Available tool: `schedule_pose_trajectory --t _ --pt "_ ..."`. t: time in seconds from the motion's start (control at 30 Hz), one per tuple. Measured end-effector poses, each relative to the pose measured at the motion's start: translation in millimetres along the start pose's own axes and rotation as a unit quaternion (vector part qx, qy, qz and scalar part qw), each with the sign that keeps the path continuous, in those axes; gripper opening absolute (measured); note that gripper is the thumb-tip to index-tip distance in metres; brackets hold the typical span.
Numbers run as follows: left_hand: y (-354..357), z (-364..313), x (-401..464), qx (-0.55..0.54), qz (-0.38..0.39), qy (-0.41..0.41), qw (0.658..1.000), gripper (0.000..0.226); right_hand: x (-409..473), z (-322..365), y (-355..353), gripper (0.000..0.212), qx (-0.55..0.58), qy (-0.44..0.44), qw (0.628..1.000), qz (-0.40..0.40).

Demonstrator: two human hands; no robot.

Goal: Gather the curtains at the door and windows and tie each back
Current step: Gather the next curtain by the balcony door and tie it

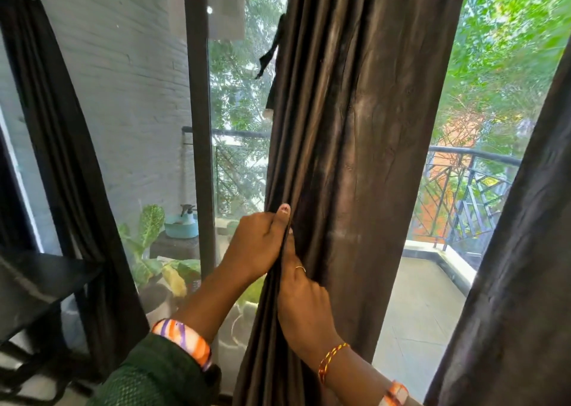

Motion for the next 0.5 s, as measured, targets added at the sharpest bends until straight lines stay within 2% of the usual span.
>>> schedule_pose_trajectory --t 0.07,0.17,0.27,0.33,0.4,0.43,0.5 --pt "4.2 -0.2 -2.4 -0.002 0.024 -0.017 1.000 0.055 0.4 0.6 -0.1 0.087 0.020 -0.032 0.999 0.039" --pt "5.8 6.8 3.4 0.039 -0.023 -0.014 0.999 0.048 1.1 -0.6 -4.1 0.061 0.093 -0.086 0.986 0.108" --pt "3.7 15.7 10.1 0.057 -0.085 -0.019 0.995 0.041 2.7 -14.6 -18.5 0.068 0.082 -0.116 0.990 0.022" --pt "-0.6 20.2 10.8 0.080 -0.120 -0.013 0.989 0.041 7.5 -38.8 -25.9 0.074 0.080 -0.067 0.993 -0.057" --pt "-7.1 25.2 10.4 0.094 -0.155 -0.008 0.983 0.042 15.4 -70.2 -39.2 0.083 0.064 0.042 0.986 -0.151" --pt "-10.9 27.1 9.8 0.099 -0.169 -0.008 0.981 0.043 19.7 -86.9 -44.8 0.091 0.085 0.118 0.974 -0.174" --pt "-17.3 30.7 9.7 0.111 -0.190 -0.007 0.975 0.044 27.3 -119.1 -52.1 0.108 0.154 0.237 0.947 -0.155"
Point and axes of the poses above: each hand's wrist, its own x-axis towards the middle knuckle, its own y-axis out of the palm, z = x × y, the point moved 2 cm from there along x, towards the middle knuckle, and after that the axes turned 11 degrees about -y, right-handed, at the moved point
